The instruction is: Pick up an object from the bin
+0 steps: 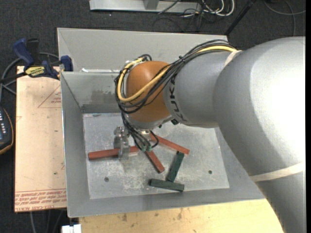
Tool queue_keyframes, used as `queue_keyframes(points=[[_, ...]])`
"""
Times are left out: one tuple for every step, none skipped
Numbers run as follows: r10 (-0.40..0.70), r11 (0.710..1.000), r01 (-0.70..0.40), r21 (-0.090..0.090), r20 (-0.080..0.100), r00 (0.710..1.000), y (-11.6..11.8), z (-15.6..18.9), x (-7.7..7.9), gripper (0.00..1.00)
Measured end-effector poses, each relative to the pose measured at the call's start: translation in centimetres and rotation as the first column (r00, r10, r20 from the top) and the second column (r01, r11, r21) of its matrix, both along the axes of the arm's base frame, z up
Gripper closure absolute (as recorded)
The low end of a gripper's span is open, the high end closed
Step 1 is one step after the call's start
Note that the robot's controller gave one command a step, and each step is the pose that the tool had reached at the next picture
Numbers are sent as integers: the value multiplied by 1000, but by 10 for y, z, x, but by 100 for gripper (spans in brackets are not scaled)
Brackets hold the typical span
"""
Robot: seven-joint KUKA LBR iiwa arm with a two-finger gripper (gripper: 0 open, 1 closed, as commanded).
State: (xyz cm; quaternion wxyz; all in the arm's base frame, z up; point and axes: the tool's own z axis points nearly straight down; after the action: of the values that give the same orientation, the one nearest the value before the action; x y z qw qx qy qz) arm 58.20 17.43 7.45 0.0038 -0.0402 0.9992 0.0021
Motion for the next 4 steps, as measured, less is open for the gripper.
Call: queue_keyframes(points=[[0,1000,0,-1,-1,1000,-1,-3,-1,0],[-86,996,86,-2,-4,996,7,-3,-1,0],[-145,989,145,-2,-5,989,6,-3,0,0],[-147,989,147,1,2,989,6,1,2,100]])
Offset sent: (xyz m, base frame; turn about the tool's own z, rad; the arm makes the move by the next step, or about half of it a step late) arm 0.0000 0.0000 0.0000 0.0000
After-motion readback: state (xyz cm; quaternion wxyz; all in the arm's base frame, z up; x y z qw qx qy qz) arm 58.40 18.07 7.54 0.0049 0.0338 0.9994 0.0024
